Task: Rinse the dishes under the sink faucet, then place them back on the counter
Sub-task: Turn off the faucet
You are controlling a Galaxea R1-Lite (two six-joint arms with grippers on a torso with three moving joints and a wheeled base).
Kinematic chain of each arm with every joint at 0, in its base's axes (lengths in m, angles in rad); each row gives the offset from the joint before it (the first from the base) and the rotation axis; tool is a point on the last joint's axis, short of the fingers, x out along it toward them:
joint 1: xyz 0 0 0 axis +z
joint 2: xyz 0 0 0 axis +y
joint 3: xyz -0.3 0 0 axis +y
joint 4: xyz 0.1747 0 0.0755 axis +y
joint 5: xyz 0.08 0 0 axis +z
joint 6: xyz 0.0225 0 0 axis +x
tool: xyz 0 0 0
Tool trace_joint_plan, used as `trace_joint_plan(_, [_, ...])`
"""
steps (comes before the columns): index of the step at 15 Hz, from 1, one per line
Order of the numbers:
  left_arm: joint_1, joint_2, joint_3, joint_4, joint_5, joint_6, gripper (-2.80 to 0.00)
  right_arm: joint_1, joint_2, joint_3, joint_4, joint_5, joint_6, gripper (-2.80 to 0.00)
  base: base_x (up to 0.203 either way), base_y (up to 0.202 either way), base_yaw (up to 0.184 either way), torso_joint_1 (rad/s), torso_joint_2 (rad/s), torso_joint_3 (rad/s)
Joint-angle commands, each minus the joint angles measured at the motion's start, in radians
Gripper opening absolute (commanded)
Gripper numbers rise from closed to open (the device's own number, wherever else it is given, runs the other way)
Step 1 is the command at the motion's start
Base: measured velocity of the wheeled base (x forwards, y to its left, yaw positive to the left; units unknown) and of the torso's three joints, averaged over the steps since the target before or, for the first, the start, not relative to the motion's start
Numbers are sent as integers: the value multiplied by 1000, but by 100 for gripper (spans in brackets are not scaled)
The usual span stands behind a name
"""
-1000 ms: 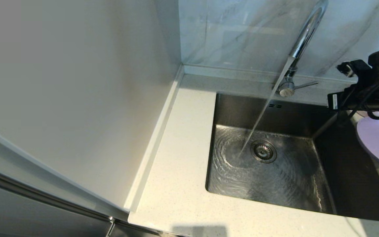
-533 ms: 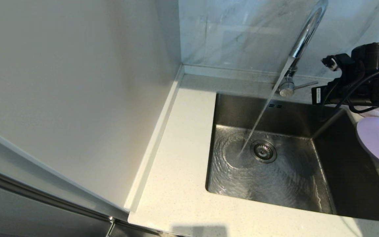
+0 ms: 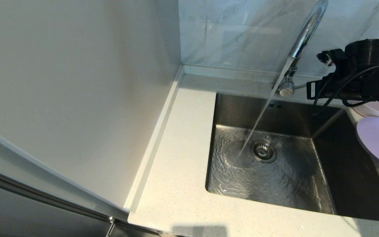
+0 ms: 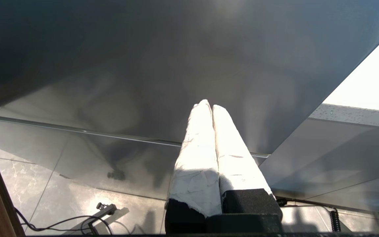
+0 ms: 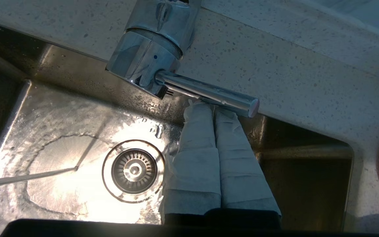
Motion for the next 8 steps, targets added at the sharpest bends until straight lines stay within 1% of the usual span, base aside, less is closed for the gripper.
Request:
trace_joint_plan(1, [0,0,0,0,1,0,-280,-1,19,-24,0,0,0,-280,0,0,0,0,0,0])
trace_joint_plan(3, [0,0,0,0,1,0,-280,-1,26,-29,-5,3,10,-280,0,0,0,0,0,0])
trace_joint_plan(5, [0,0,0,0,1,0,-280,0,26,-28,-37,6,43,-280,0,0,0,0,0,0])
trace_joint_plan(7, [0,0,0,0,1,0,-280,0,28,-35,-53,9,49,-280,0,0,0,0,0,0])
trace_joint_plan(8, [0,0,0,0,-1,0,-280,0,28,-42,-57,9,69,-280,0,0,0,0,0,0])
